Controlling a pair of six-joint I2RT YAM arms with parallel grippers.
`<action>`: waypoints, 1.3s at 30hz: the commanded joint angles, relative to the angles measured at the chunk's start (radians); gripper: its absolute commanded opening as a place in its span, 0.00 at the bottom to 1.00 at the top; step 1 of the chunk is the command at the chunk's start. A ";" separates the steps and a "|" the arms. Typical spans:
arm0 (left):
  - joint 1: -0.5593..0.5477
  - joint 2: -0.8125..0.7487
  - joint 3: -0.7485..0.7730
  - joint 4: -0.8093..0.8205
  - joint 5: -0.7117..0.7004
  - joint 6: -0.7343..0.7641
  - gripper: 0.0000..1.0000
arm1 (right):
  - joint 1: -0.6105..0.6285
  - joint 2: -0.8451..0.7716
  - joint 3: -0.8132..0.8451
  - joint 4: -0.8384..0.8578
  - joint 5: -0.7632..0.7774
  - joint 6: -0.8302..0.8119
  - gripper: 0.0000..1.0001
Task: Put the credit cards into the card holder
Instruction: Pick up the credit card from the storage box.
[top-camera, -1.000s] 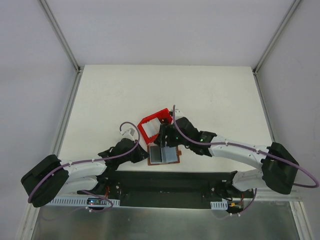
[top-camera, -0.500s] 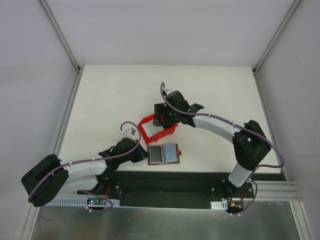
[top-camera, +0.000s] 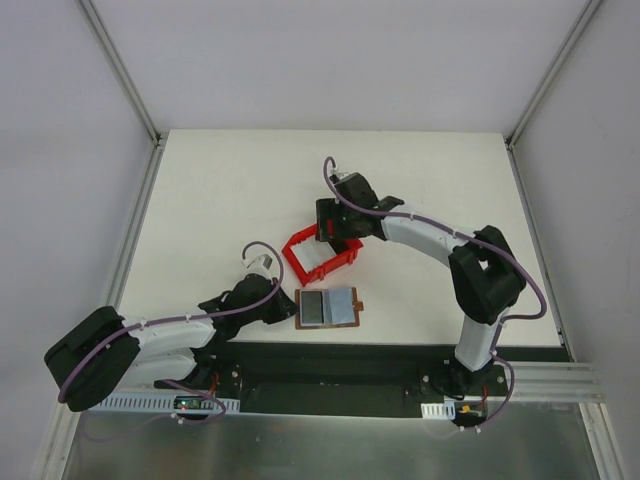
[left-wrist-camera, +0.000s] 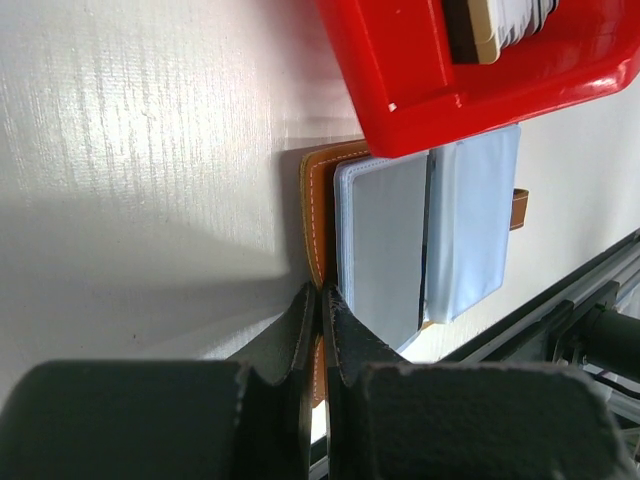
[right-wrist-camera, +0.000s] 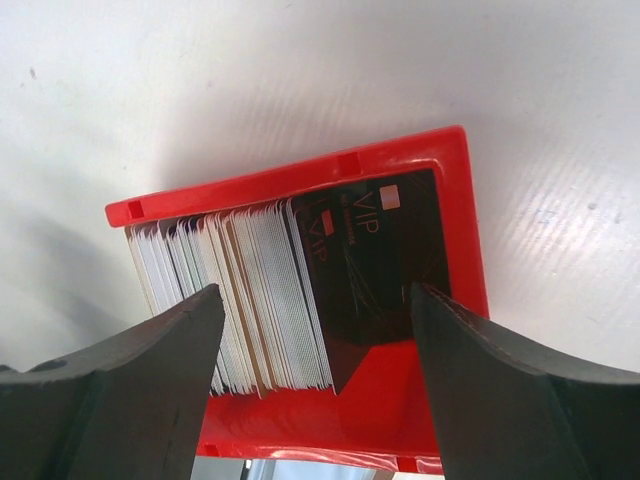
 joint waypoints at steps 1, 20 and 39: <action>0.010 0.032 -0.013 -0.132 -0.038 0.046 0.00 | -0.029 -0.028 -0.017 -0.016 0.103 0.003 0.78; 0.014 0.062 0.006 -0.129 -0.027 0.056 0.00 | -0.072 -0.091 -0.124 0.107 -0.073 0.017 0.80; 0.016 0.111 0.032 -0.116 -0.005 0.068 0.00 | -0.089 0.023 -0.021 -0.005 -0.182 -0.055 0.82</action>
